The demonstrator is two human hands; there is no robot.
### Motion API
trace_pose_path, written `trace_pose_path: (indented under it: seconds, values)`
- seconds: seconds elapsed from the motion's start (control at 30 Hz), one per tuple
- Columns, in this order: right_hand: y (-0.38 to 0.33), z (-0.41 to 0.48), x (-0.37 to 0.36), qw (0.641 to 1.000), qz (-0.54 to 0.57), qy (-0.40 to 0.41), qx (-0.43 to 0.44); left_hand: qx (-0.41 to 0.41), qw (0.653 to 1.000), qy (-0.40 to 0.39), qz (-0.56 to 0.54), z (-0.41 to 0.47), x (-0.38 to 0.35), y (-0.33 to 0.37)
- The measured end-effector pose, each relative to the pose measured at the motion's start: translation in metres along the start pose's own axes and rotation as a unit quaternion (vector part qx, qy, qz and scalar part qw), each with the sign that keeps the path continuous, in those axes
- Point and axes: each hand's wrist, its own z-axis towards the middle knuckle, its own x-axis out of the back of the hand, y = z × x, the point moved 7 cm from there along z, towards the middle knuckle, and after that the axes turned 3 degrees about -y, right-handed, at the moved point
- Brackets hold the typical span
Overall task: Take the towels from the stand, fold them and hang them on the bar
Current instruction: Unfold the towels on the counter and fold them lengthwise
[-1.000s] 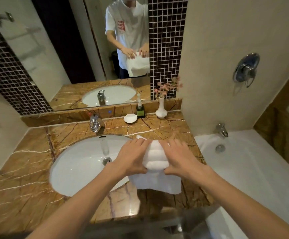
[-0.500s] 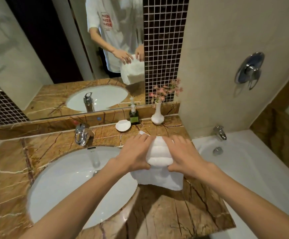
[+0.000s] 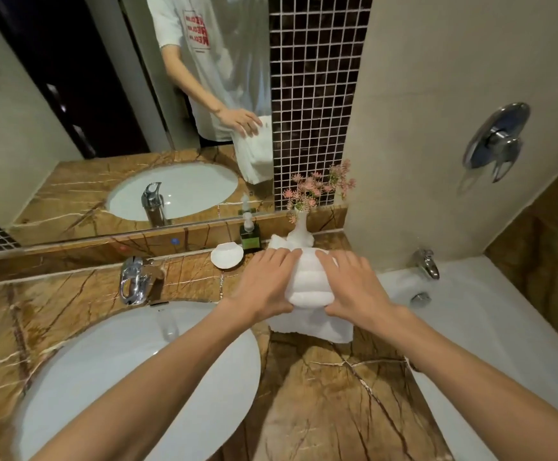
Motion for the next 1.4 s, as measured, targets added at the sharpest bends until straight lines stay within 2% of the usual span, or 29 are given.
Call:
trace_pose_path:
  seconds: [0.23,0.4,0.63,0.97,1.13,1.27,1.33,1.4]
  values:
    - [0.007,0.037,-0.01,0.999,-0.047,0.013,0.004,0.043,0.999,0.015,0.023,0.022,-0.01,-0.016]
    - [-0.005,0.021,-0.042,0.999,-0.03,0.005,0.01,0.068,0.997,0.002,0.022,-0.001,-0.045,-0.007]
    - [-0.034,-0.036,-0.093,0.999,-0.003,-0.003,0.044,0.032,0.999,0.0,0.005,-0.063,-0.096,0.024]
    - [-0.052,-0.062,-0.111,0.999,-0.017,-0.034,0.031,-0.011,0.998,-0.068,0.0,-0.095,-0.114,0.031]
    - [-0.06,-0.083,-0.115,0.999,-0.011,-0.022,0.034,-0.042,0.998,-0.02,-0.033,-0.108,-0.108,0.037]
    - [-0.061,-0.084,-0.105,0.998,0.047,0.023,0.033,0.028,0.997,0.003,-0.074,-0.095,-0.095,0.02]
    - [-0.058,-0.071,-0.096,0.996,0.072,0.042,0.023,0.072,0.995,-0.03,-0.069,-0.085,-0.098,0.012]
    - [-0.056,-0.057,-0.096,0.996,0.081,0.02,0.015,0.103,0.99,-0.072,-0.063,-0.076,-0.108,0.008]
